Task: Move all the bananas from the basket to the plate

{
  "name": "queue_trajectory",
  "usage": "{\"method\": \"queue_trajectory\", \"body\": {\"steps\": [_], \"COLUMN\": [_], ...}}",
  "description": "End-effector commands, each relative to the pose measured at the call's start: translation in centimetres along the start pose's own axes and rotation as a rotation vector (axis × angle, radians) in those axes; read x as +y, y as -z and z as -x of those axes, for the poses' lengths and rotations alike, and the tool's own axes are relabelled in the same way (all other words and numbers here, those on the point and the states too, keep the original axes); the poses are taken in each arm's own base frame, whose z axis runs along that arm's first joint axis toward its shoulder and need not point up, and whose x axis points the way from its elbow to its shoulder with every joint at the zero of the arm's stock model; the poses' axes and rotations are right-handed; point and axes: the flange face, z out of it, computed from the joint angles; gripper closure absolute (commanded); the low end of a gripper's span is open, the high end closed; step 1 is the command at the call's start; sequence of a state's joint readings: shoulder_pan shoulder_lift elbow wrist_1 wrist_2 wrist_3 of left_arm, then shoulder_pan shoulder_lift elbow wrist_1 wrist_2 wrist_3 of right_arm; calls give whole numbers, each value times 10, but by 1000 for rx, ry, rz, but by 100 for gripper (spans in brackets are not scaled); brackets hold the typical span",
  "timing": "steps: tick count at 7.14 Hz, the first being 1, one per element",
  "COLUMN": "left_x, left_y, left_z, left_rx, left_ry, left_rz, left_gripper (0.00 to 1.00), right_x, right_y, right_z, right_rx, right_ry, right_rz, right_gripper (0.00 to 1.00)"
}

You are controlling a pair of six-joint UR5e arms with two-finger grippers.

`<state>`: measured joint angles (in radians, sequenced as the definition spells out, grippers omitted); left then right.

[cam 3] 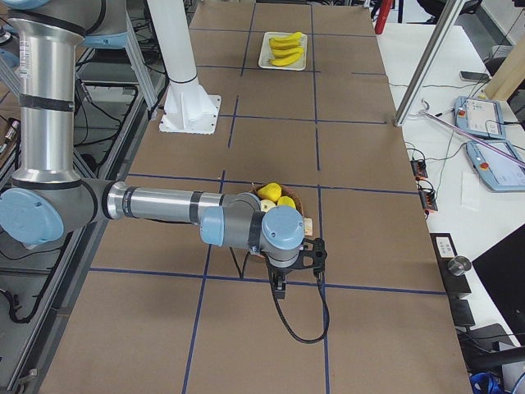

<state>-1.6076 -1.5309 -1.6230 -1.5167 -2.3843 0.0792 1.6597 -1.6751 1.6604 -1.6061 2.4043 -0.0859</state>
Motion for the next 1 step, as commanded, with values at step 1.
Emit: {"method": "queue_trajectory", "body": {"steps": [1], "left_x": [0], "left_y": [0], "left_z": [1], "left_rx": [0], "left_ry": [2], "left_rz": [1], "left_gripper": [0], "right_x": [-1], "right_y": [1], "right_z": [1], "right_rx": [1], "right_ry": [2], "right_rz": [-2], "right_gripper": [0]}}
